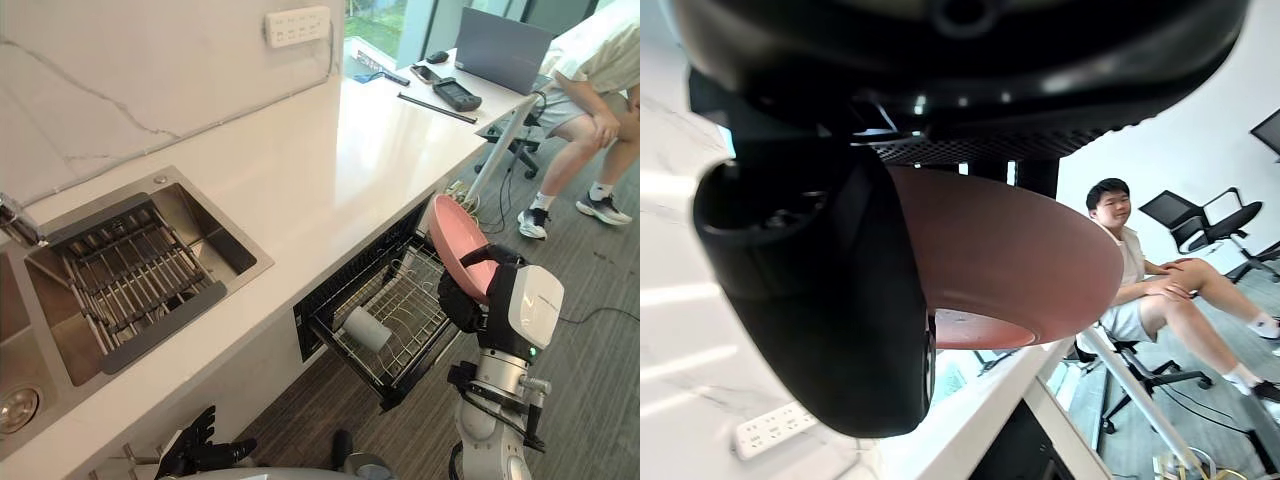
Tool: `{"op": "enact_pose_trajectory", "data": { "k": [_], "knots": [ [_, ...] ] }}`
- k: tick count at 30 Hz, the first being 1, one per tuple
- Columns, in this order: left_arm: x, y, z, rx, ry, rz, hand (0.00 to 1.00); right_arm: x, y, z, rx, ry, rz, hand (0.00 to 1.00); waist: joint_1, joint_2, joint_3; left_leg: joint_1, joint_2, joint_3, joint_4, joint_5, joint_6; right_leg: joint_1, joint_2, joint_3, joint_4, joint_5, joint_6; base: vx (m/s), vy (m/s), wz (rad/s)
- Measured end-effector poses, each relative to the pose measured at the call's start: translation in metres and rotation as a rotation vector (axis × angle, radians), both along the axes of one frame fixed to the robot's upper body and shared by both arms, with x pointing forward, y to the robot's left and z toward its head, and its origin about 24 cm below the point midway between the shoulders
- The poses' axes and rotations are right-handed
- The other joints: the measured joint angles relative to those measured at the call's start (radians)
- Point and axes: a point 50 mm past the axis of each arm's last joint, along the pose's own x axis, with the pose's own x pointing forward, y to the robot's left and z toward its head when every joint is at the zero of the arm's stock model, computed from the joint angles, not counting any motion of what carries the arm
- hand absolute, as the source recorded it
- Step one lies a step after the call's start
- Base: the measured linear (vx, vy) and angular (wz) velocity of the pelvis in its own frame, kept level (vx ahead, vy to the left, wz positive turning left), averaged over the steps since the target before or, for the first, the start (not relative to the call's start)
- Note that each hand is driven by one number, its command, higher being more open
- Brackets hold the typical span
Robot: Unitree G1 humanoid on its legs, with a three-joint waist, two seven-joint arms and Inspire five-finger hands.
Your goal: Walk over to the sink, pick up the cup, carry it to the dishwasher, place the cup inside the dishwasher, then close the dishwasher door
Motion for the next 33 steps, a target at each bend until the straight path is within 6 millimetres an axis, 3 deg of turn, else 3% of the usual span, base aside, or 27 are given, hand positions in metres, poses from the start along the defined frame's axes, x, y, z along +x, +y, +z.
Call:
{"op": "enact_pose_trajectory", "data": {
  "k": [4,9,15,16,19,26,33],
  "knots": [
    [0.006,-0.002,0.001,0.0,-0.007,-0.038,1.0,0.019,0.001,0.001,-0.008,0.0,0.028,0.0,0.001,0.012,0.012,-0.072,-0.037,-0.031,-0.008,0.011,0.019,-0.112,-0.021,0.014,0.062,-0.005,0.009,-0.07,0.077,-0.12],
    [0.067,0.001,0.017,-0.005,-0.167,-0.046,1.0,0.073,-0.001,0.027,-0.026,-0.085,0.038,0.0,0.005,0.019,0.156,-0.239,-0.054,-0.055,0.096,0.013,0.055,-0.264,-0.054,0.002,0.132,0.019,0.03,-0.12,0.067,0.13],
    [0.105,-0.026,0.034,-0.081,-0.306,-0.037,1.0,0.104,-0.004,0.054,-0.017,-0.156,0.04,0.0,0.01,0.027,0.261,-0.362,-0.053,-0.067,0.18,-0.008,0.089,-0.378,-0.068,0.008,0.189,0.03,0.041,-0.07,0.049,0.0],
    [0.111,-0.029,0.037,-0.095,-0.329,-0.027,1.0,0.106,-0.004,0.058,-0.01,-0.167,0.039,0.0,0.013,0.027,0.275,-0.377,-0.051,-0.065,0.186,-0.01,0.092,-0.393,-0.075,0.007,0.195,0.015,0.03,-0.08,0.036,-0.01],
    [0.121,-0.035,0.042,-0.12,-0.363,-0.015,1.0,0.11,-0.005,0.066,0.012,-0.191,0.044,0.0,0.032,0.031,0.287,-0.415,-0.041,-0.058,0.211,-0.018,0.098,-0.442,-0.1,-0.058,0.257,-0.007,0.02,-0.04,-0.006,-0.02],
    [0.135,-0.044,0.051,-0.156,-0.412,-0.006,1.0,0.118,-0.01,0.081,0.053,-0.222,0.021,0.0,0.048,0.038,0.293,-0.468,-0.018,-0.069,0.233,-0.023,0.09,-0.494,-0.095,-0.096,0.282,-0.024,0.004,0.01,-0.068,0.01],
    [0.152,-0.075,0.061,-0.242,-0.459,-0.041,1.0,0.134,-0.026,0.089,0.131,-0.214,-0.025,0.0,0.068,0.037,0.294,-0.473,-0.022,-0.084,0.186,-0.005,0.07,-0.507,-0.097,-0.126,0.282,-0.033,0.007,0.06,-0.058,0.07]
  ]
}}
